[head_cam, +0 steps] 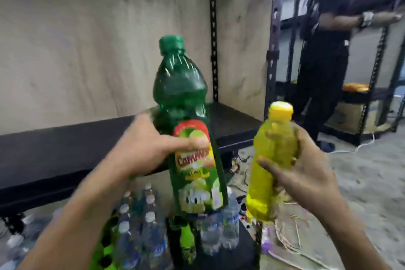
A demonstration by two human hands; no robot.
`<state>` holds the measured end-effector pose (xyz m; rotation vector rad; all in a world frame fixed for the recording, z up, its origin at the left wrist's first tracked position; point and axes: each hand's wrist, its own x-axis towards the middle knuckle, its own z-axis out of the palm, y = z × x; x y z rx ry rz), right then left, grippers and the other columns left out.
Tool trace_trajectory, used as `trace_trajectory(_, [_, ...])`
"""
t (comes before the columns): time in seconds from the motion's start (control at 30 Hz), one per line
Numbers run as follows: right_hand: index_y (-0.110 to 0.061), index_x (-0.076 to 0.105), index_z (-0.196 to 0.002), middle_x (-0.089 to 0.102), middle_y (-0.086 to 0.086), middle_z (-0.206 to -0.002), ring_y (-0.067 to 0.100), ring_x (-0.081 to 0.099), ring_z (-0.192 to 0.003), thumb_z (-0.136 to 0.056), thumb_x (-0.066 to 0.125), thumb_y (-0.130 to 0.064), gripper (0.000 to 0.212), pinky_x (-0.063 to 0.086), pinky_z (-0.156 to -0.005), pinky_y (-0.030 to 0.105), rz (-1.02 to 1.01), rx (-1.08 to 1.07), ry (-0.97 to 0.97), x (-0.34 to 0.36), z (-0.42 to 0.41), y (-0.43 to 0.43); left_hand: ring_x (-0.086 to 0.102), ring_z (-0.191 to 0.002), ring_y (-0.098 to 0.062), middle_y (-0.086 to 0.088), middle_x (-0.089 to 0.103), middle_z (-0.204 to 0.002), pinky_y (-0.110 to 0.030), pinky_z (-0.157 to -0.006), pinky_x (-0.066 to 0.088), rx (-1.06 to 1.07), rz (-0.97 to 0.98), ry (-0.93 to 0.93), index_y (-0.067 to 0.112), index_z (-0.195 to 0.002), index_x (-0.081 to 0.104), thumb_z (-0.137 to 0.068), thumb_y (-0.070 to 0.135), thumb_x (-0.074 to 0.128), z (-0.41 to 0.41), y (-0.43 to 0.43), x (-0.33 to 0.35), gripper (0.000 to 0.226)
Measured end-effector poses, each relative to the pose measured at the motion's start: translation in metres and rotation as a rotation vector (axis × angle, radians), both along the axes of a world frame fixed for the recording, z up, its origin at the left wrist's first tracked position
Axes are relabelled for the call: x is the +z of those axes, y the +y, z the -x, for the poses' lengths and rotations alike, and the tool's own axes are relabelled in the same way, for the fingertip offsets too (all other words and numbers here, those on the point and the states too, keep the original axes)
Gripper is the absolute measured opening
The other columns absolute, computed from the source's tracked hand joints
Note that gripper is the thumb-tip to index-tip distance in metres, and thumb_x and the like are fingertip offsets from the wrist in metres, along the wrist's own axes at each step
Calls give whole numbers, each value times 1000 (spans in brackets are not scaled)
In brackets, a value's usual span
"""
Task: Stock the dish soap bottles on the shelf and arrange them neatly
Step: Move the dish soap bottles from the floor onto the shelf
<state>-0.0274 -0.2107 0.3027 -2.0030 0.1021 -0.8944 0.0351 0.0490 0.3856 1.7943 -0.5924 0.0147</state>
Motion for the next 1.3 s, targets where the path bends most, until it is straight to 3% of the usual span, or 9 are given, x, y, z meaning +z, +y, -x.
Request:
trace_trajectory(0.1, [-26,57,-124,70,-18,-99,-9,65,-91,-66,91,-27,68,49,-91,13,96,8,-135,100,-13,5,74,-95,-27,-4,78,-99,-51,-91,56,160,130,-89,17,-102,72,-24,35,97,-52,-6,48,84])
trace_trajectory(0.27, [-17,59,-123,67,1,-115,21,64,-110,-65,88,-35,67,52,-98,39,88,-28,-163,195,-114,14,70,-97,-17,1,75,-107,-36,-90,57,446,123,-127,24,-106,68,-42,27,97,-162,-35,75,70])
trace_trajectory(0.37, [-11,56,-123,61,5,-115,27,62,-113,-68,88,-29,66,52,-96,37,27,-20,-78,201,-191,13,67,-105,-23,-5,71,-117,-29,-86,53,574,51,-121,18,-119,63,-53,26,94,-216,-53,65,73])
trace_trajectory(0.47, [-8,50,-132,59,16,-129,33,58,-121,-71,87,-24,73,51,-99,40,-25,-61,9,188,-259,10,66,-108,-27,-6,71,-118,-33,-91,54,602,-35,-115,19,-120,63,-53,30,94,-266,-64,59,74])
trace_trajectory(0.7, [-10,47,-132,59,14,-131,35,58,-121,-76,84,-25,68,52,-98,39,-75,-120,78,150,-344,-3,63,-96,-19,0,68,-108,-28,-80,49,488,14,-90,18,-112,63,-59,21,93,-332,-83,43,61])
trace_trajectory(0.8, [-11,42,-136,51,16,-136,37,54,-124,-76,83,-27,74,51,-101,45,-38,-127,83,147,-364,-7,64,-104,-24,-5,69,-117,-30,-83,49,430,0,-104,19,-115,61,-63,19,92,-348,-90,35,60])
trace_trajectory(0.97, [-14,39,-136,52,15,-134,35,55,-124,-75,84,-29,77,53,-97,47,-24,-113,116,143,-371,-12,61,-118,-26,-5,64,-130,-35,-95,49,384,-100,-131,18,-133,52,-64,29,91,-354,-96,29,80])
trace_trajectory(1.17, [-17,39,-143,55,13,-135,33,53,-126,-69,89,-32,90,49,-103,46,16,-73,95,130,-286,3,55,-125,-29,-13,58,-138,-31,-96,44,362,-267,60,6,-135,53,-75,18,84,-305,-76,32,69])
trace_trajectory(1.3, [-25,62,-120,62,0,-104,18,62,-99,-77,76,-29,45,51,-87,30,122,-143,-77,41,-148,26,57,-118,-20,-6,56,-137,-34,-102,49,509,-120,-278,19,-144,44,-75,34,80,-187,-37,0,79])
